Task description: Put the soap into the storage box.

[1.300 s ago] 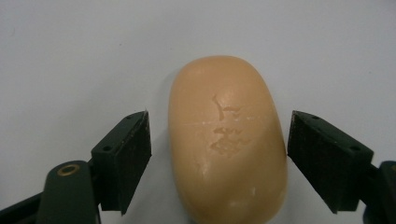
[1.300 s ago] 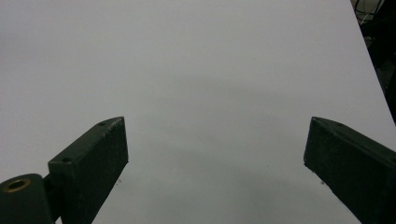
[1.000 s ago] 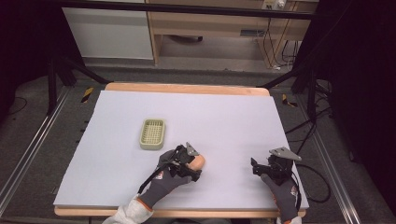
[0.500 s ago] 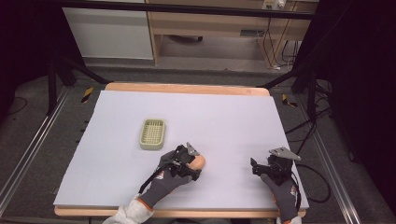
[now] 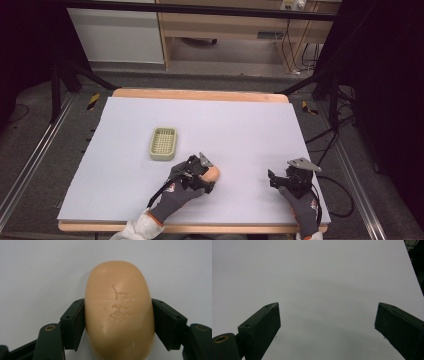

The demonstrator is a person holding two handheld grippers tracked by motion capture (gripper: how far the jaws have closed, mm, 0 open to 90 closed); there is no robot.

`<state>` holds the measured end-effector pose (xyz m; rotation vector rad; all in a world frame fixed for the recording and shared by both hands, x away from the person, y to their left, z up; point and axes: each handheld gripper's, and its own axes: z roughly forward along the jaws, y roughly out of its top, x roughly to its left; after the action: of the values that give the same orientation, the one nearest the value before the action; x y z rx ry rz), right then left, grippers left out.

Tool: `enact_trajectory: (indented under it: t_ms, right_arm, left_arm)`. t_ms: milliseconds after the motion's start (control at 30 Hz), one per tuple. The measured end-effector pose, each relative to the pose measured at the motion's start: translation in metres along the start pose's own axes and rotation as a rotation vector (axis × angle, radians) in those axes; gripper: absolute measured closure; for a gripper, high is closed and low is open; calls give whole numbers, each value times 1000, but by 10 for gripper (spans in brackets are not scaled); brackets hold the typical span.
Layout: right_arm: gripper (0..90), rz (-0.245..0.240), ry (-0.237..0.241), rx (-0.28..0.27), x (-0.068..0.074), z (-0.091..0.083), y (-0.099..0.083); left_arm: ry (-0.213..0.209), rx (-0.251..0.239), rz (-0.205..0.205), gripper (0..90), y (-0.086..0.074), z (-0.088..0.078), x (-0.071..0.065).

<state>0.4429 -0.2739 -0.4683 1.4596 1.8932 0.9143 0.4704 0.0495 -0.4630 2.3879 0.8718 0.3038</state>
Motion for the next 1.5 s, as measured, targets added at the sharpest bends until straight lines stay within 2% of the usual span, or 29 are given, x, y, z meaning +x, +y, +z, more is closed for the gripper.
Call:
enact_trajectory:
  t_ms: [133,333,700,1500]
  right_arm:
    - [68,-1,-1,2,0,0,0]
    - [68,-2,-3,-2,0,0,0]
    - [68,-4,-3,-3,-1,0,0]
    - [68,-4,-3,-5,0,-1,0]
  left_arm:
    - [-7,5,10,314,0,-3,0]
    - [-17,-9,2,315,0,-6,1]
    - [-11,-66,-18,316,3,-27,6]
    - [26,-132,-75,317,-5,-66,35]
